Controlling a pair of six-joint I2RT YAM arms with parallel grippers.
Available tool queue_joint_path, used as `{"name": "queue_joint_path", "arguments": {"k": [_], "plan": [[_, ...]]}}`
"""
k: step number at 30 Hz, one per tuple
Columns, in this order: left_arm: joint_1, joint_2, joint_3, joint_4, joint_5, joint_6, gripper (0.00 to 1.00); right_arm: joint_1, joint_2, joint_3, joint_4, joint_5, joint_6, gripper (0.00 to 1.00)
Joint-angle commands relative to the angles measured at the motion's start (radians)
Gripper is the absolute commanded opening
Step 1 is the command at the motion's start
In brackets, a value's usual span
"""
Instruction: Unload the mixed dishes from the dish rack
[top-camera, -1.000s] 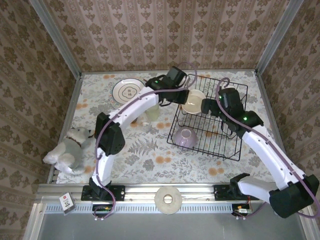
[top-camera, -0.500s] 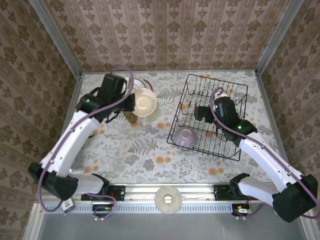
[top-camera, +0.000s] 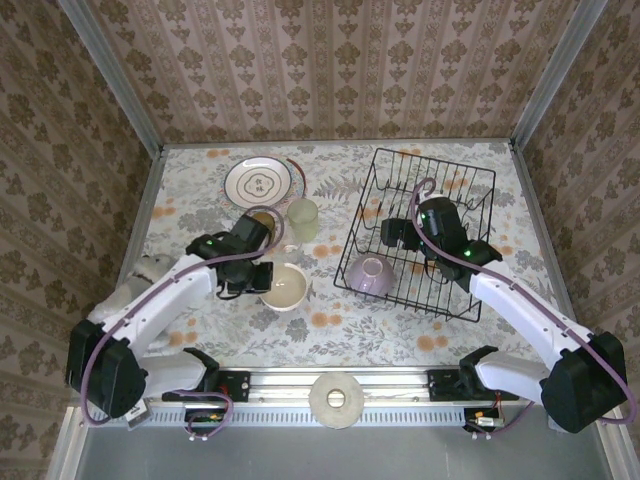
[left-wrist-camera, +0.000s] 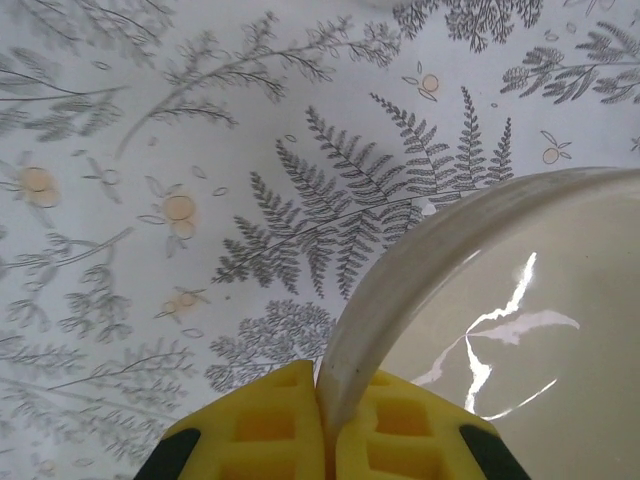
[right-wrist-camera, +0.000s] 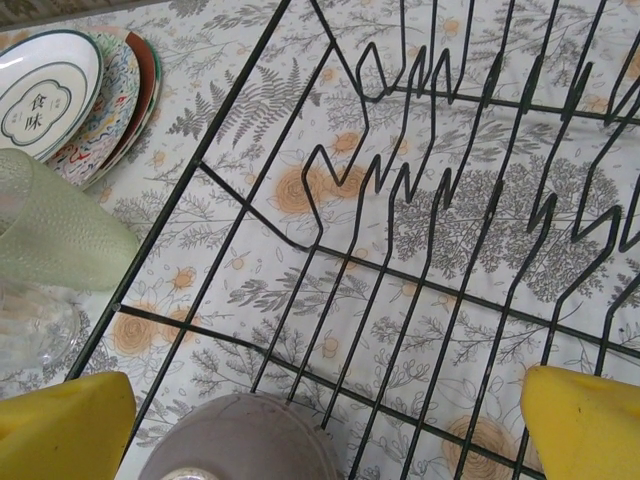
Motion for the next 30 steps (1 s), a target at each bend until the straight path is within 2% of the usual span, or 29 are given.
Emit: {"name": "queue_joint_path", "arguments": {"k": [1,12,28,30], "plan": [[-0.029,0.033,-0.015,0.168,0.015,-0.058,0.00,0.006,0.017,0.003,0.004,-0.028,0.008,1.00],[-0.079,0.138,-0.091,0.352,-0.045,-0.111,0.00,0.005,0.051,0.013,-0.010,-0.032,0.008,1.00],[-0.082,0.197,-0.120,0.386,-0.072,-0.120,0.00,0.005,0.054,0.012,-0.005,-0.032,0.004,1.00],[-0.083,0.195,-0.118,0.379,-0.075,-0.124,0.05,0.006,0.054,0.011,-0.007,-0.030,0.004,1.00]]}}
